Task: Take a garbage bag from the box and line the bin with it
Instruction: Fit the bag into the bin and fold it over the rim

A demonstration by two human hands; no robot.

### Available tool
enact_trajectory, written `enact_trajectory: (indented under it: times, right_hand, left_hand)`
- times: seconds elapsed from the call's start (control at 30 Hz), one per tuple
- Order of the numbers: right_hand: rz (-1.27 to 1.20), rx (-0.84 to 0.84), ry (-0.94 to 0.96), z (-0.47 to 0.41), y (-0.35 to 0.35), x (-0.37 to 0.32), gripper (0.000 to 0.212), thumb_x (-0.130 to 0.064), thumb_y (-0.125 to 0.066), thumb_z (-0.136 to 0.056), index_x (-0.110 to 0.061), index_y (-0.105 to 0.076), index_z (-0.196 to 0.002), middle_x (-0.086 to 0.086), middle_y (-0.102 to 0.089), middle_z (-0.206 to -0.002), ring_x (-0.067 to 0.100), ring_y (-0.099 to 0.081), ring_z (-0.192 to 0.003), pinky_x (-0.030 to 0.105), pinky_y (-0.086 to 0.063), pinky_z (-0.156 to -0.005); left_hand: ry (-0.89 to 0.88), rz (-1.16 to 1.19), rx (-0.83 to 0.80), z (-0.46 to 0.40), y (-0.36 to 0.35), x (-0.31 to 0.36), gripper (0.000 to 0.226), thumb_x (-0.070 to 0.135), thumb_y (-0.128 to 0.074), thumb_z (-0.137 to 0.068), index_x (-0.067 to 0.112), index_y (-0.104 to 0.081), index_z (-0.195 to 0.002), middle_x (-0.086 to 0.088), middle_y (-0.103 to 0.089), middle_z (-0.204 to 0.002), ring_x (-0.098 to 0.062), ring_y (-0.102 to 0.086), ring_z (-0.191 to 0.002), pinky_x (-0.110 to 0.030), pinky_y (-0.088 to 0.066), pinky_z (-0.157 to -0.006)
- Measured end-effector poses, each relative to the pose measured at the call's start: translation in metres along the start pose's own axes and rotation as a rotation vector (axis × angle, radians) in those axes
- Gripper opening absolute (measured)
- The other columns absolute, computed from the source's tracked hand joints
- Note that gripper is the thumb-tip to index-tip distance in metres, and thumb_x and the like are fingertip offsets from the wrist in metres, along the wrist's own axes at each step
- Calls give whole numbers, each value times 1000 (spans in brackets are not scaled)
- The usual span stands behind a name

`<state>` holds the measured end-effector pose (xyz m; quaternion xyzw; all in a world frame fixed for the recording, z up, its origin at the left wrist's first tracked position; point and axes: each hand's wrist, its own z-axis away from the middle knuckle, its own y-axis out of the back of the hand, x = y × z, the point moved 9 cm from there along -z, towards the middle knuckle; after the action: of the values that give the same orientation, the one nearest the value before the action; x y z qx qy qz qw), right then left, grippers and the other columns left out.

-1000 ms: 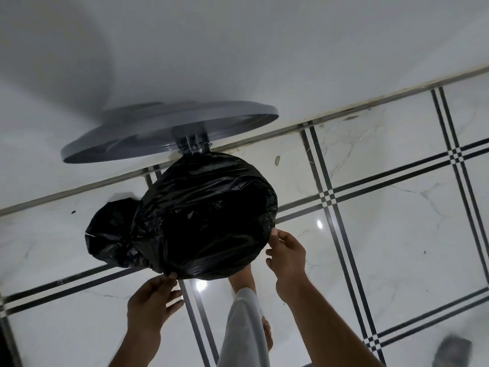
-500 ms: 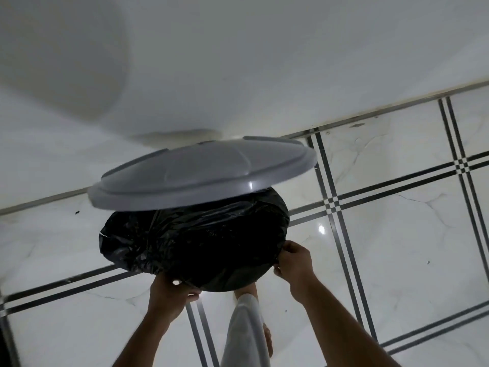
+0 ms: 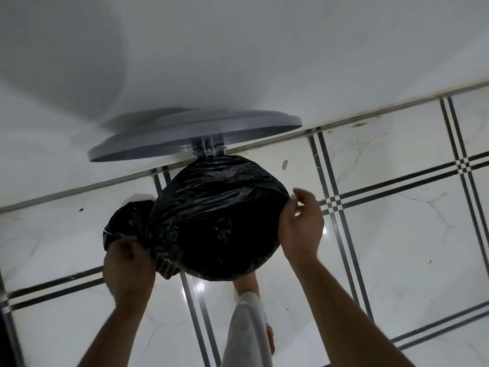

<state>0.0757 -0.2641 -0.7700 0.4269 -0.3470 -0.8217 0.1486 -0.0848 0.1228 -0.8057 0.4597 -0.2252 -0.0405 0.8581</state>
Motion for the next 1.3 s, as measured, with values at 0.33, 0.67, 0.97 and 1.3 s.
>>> enact_trajectory:
  times: [0.33,0.67,0.97,1.3]
  right_hand:
    - [160,-409,163,-8,-80,-45,73,-66,-25,-110,-27,-39,-170,-1,-44,-175,25,-38,-162,55,-27,-134]
    - [91,-265,257,-22,-59,-63,59,-59,-31,-111,-23,-64,-145,-2,-73,-137,23,-65,-130,57,-50,-113]
    - [379,-531,274,-23,-103,-64,57,-55,-23,-117,-41,-27,-172,-1,-24,-184,30,-15,-170,67,-13,-133]
    - [185,-460,225,-34,-84,-84,61,-57,-36,-116,-30,-41,-170,3,-47,-173,32,-33,-162,58,-27,-128]
  left_hand:
    - [-444,63,-217,26,-45,114,70,66,-28,-111,25,-31,-166,-9,-46,-165,-32,-46,-151,-53,-40,-119]
    - [-254,213,-149,-22,-19,140,41,42,-42,-114,15,-69,-128,-1,-70,-118,-27,-62,-118,-35,-38,-92]
    - [-401,-235,-374,-29,-62,164,64,59,-17,-113,29,-47,-160,-11,-55,-162,-39,-49,-149,-55,-35,-121]
    - [-189,-76,-325,-72,-51,170,58,48,-32,-114,10,-71,-134,-21,-68,-142,-41,-62,-130,-45,-45,-102]
